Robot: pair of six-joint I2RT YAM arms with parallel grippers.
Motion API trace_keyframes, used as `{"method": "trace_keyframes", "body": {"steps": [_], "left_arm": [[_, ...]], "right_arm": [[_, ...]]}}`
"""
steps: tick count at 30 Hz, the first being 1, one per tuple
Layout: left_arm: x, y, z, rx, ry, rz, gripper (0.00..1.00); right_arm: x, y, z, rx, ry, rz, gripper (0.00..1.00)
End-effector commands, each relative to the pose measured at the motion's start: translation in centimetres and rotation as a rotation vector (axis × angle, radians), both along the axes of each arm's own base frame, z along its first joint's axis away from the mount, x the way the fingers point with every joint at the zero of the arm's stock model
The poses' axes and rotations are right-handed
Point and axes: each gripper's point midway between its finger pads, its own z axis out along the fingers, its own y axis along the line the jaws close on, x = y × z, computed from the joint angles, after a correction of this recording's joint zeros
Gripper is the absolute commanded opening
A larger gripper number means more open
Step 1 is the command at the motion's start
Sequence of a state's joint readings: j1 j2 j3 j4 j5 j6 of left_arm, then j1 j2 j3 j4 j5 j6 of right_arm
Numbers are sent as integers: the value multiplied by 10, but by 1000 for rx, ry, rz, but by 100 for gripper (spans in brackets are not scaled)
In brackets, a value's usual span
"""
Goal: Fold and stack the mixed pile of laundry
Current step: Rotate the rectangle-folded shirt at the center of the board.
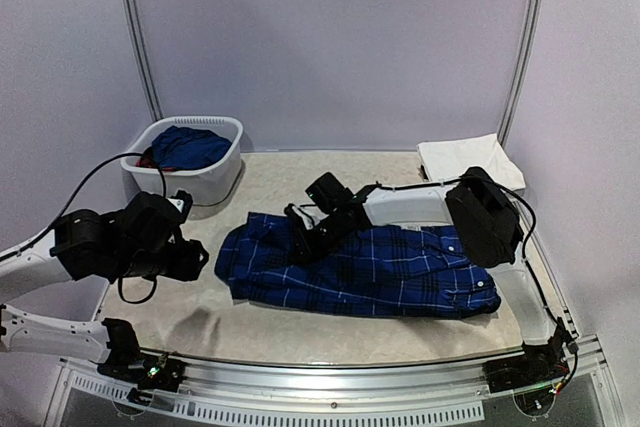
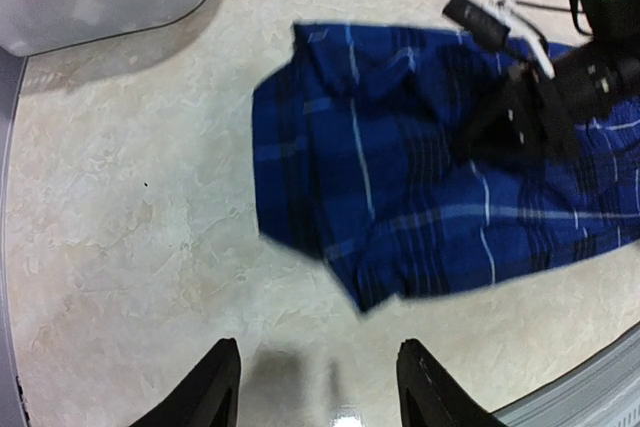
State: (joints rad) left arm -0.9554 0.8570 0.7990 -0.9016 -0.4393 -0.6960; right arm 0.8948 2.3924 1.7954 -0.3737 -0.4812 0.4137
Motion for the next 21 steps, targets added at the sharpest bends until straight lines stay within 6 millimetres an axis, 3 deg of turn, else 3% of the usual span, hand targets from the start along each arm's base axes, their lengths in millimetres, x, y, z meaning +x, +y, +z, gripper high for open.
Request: {"method": "trace_keyframes", "body": {"steps": [1,7,9,11,14,18,21], "left_arm": [[4,0,-8,36,-1,-8,55],[13,-10,-16,33,13,-25,54],[17,-15,-19,19,22,-32,54],[19,-21,-21,7,29,-44,54],[21,-30,-28,-18,39,-58,63],[24,-46,-40,-77,51,-79,68],[26,-59,-51,-131,64,-88,67]], "right_arm": [[57,-45,-38,-122,23,-193,14],[123,-50,-9,-37,-5,-334,14],[134,-45,1,-12,-9,-337,14],[138,-37,16,20,-30,-312,15],[138,-30,49,82,-66,-265,15],[135,-31,118,153,-152,-235,16],[128,-36,156,186,-200,-217,16]]}}
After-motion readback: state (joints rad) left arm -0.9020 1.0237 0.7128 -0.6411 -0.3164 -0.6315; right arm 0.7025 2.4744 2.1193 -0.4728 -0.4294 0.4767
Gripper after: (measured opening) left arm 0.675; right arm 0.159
